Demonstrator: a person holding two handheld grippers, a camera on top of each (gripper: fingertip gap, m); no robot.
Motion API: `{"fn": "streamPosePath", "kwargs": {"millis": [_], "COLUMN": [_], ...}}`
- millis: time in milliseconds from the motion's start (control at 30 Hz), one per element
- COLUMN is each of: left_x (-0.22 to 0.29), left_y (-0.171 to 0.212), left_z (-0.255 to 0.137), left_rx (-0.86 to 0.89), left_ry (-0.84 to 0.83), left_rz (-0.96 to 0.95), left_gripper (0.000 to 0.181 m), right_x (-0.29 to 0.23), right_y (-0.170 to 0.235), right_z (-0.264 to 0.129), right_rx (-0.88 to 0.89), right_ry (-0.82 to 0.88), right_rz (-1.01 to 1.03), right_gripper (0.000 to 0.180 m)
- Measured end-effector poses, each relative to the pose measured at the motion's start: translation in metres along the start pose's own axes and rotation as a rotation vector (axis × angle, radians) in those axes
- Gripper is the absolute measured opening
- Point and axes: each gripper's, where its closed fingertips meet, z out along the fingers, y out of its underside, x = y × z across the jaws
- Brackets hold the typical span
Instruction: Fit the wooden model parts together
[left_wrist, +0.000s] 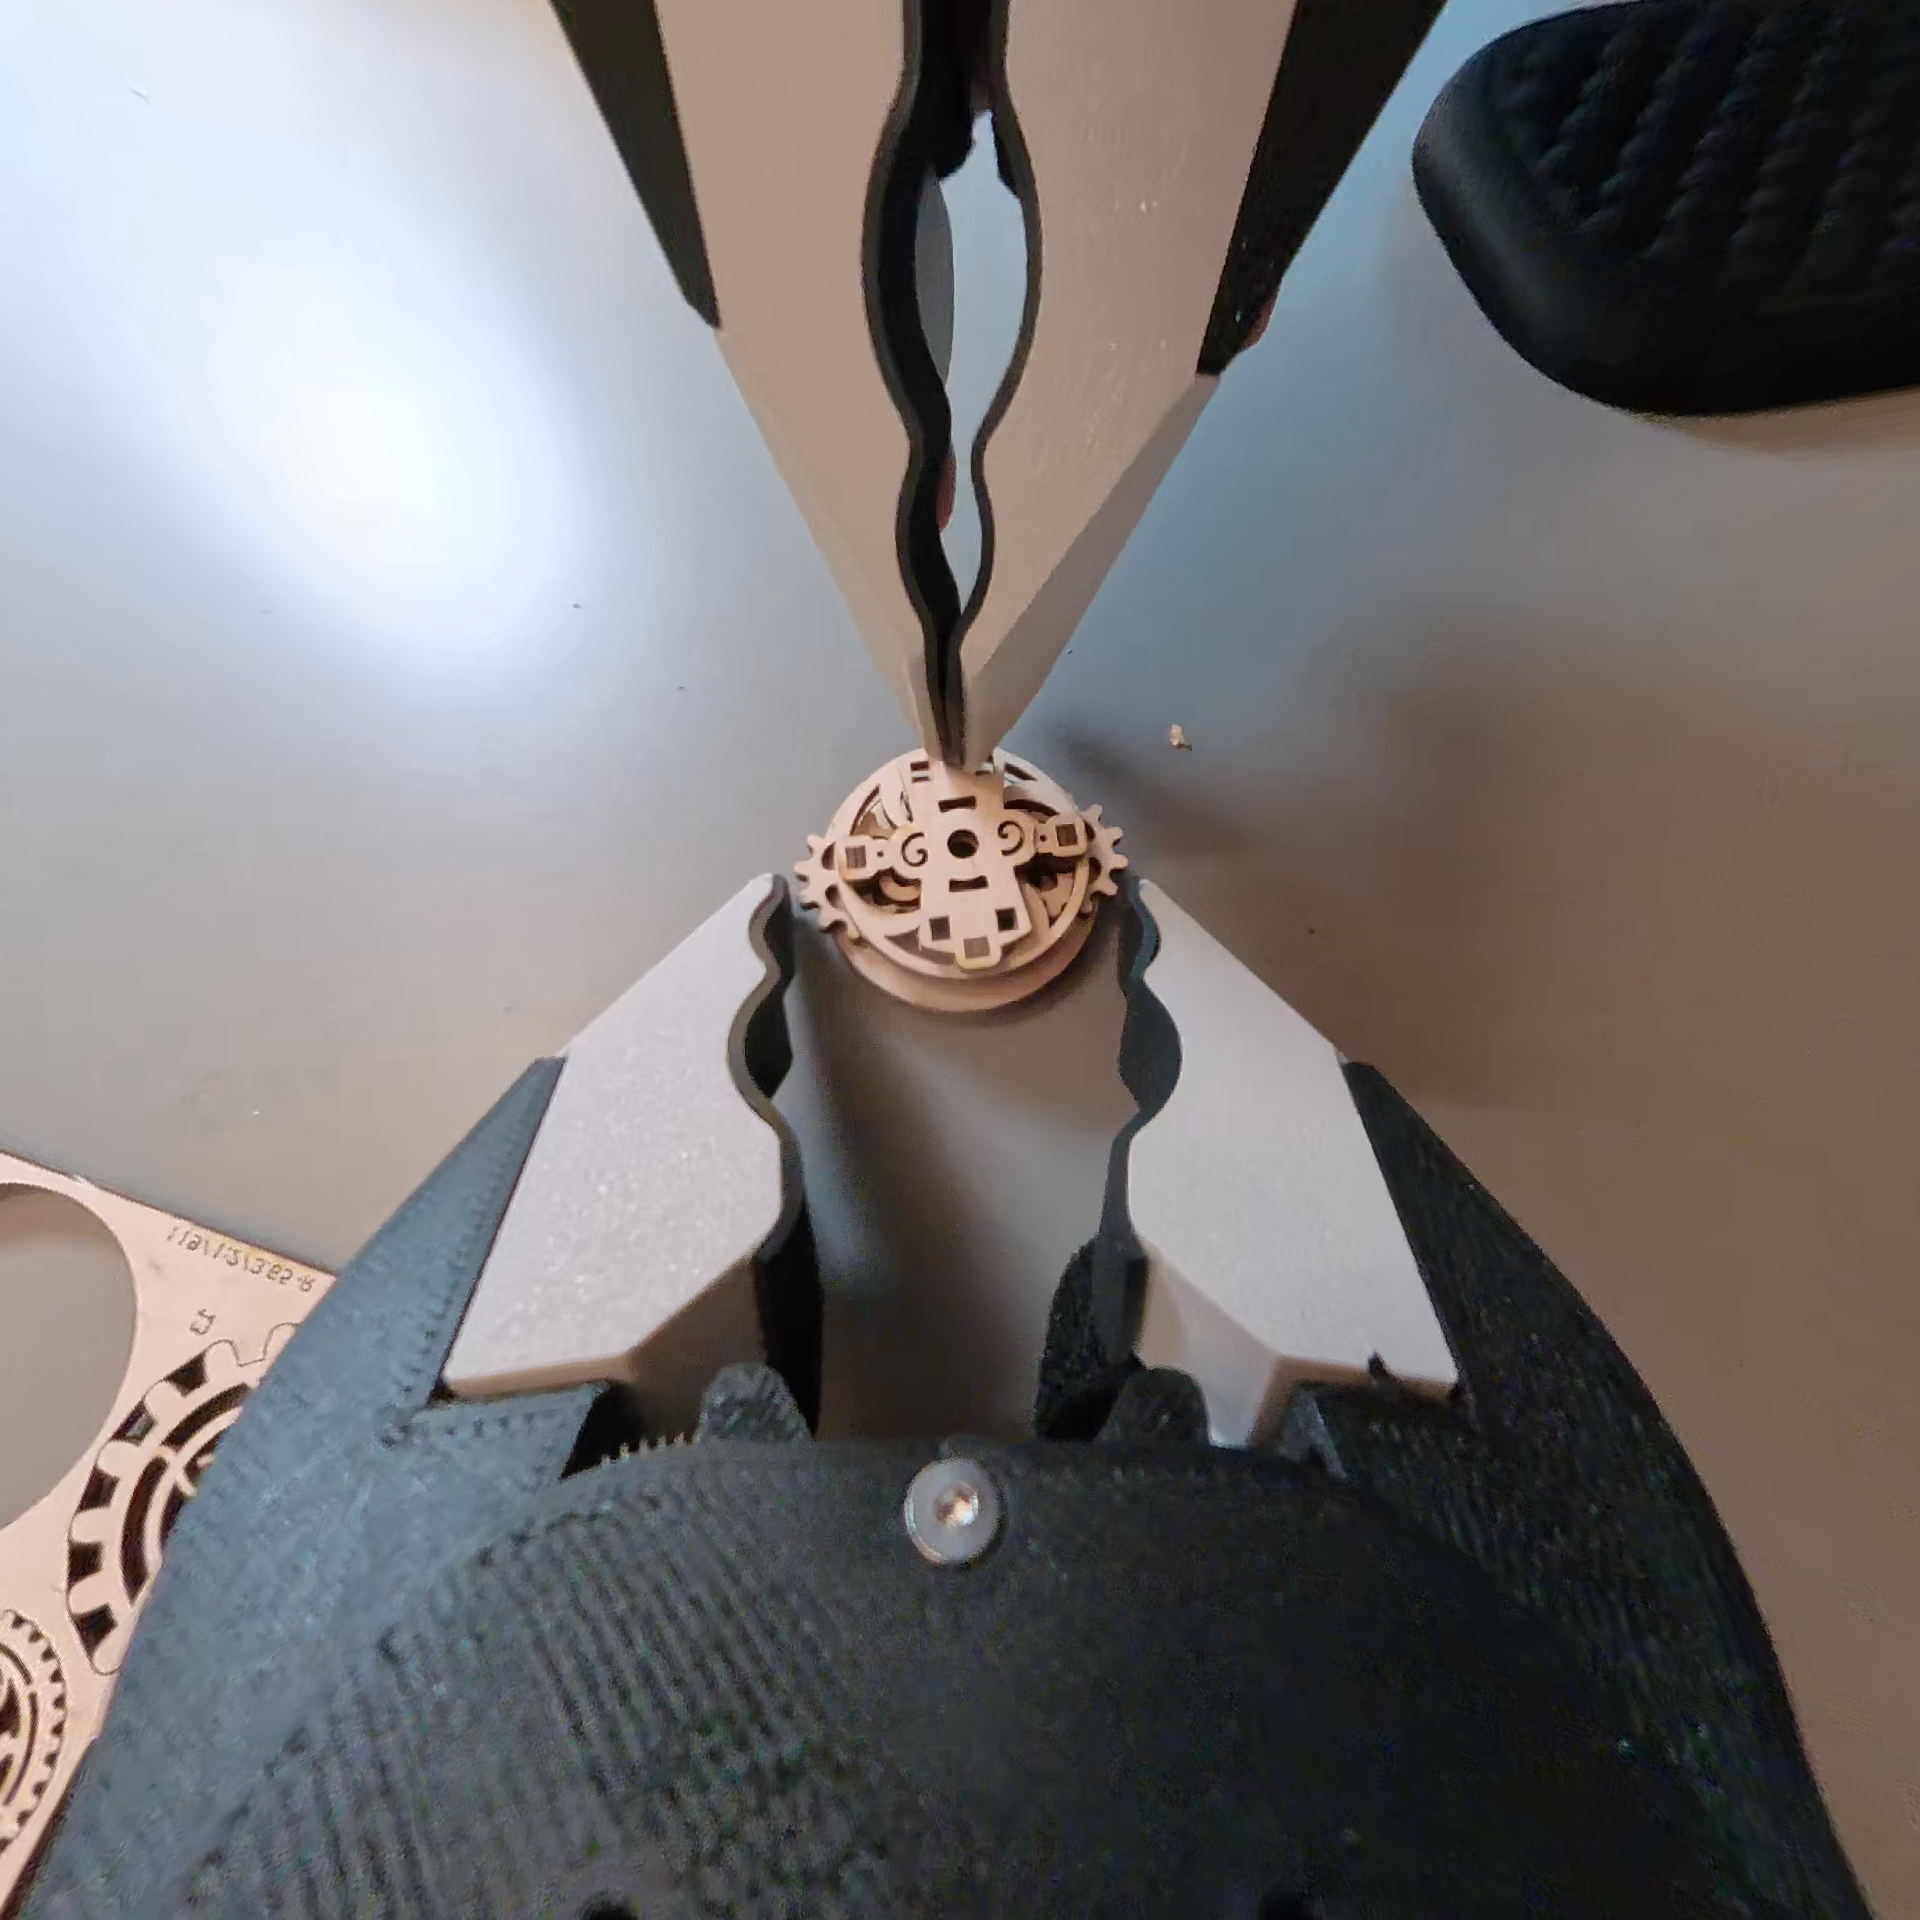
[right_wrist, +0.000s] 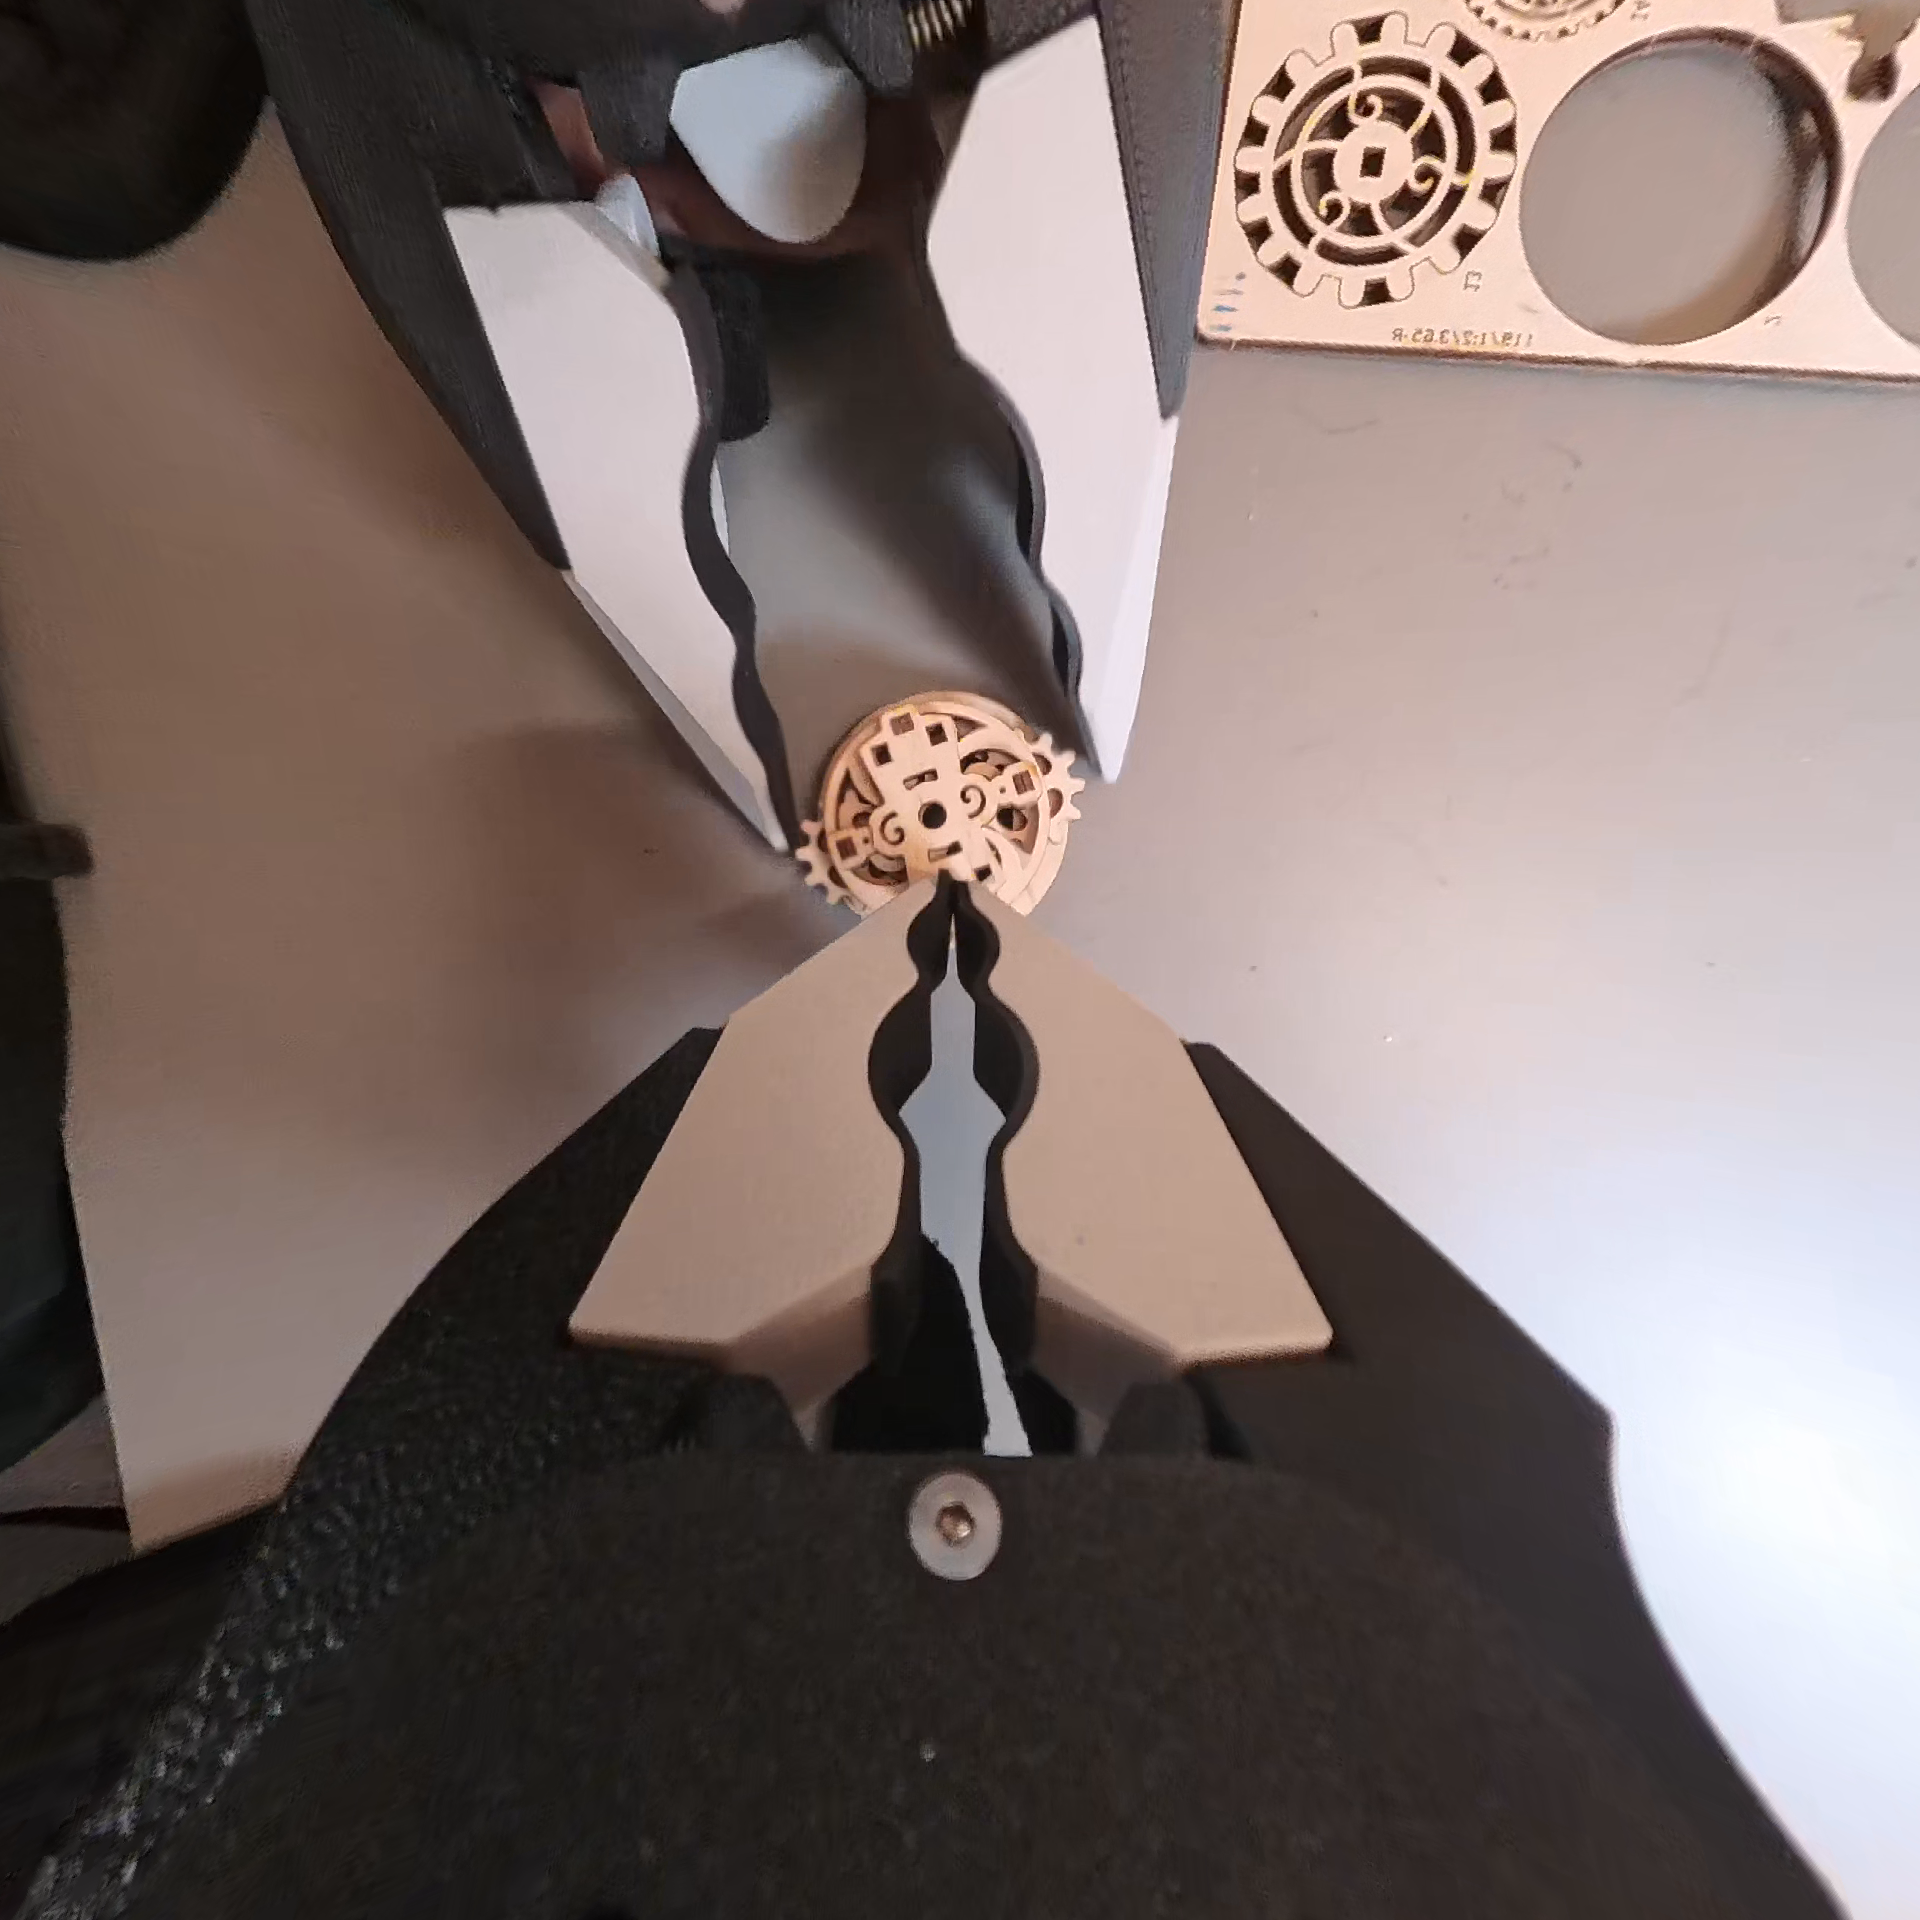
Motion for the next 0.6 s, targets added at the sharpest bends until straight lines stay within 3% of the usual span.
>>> {"fn": "streamPosePath", "kwargs": {"millis": [33,600], "left_x": [-0.0001,-0.0001], "left_y": [0.0003,0.0014], "left_z": [0.0005,0.0010], "left_rx": [-0.003,-0.007], "left_ry": [-0.003,0.013], "left_rz": [0.010,0.002], "left_gripper": [0.059,0.058], "right_x": [0.0000,-0.0013], "right_y": [-0.0010,0.0015], "right_z": [0.0004,0.0029], "right_rx": [0.000,-0.226], "right_ry": [-0.006,0.009], "right_rz": [0.003,-0.151], "right_gripper": [0.000,0.000]}}
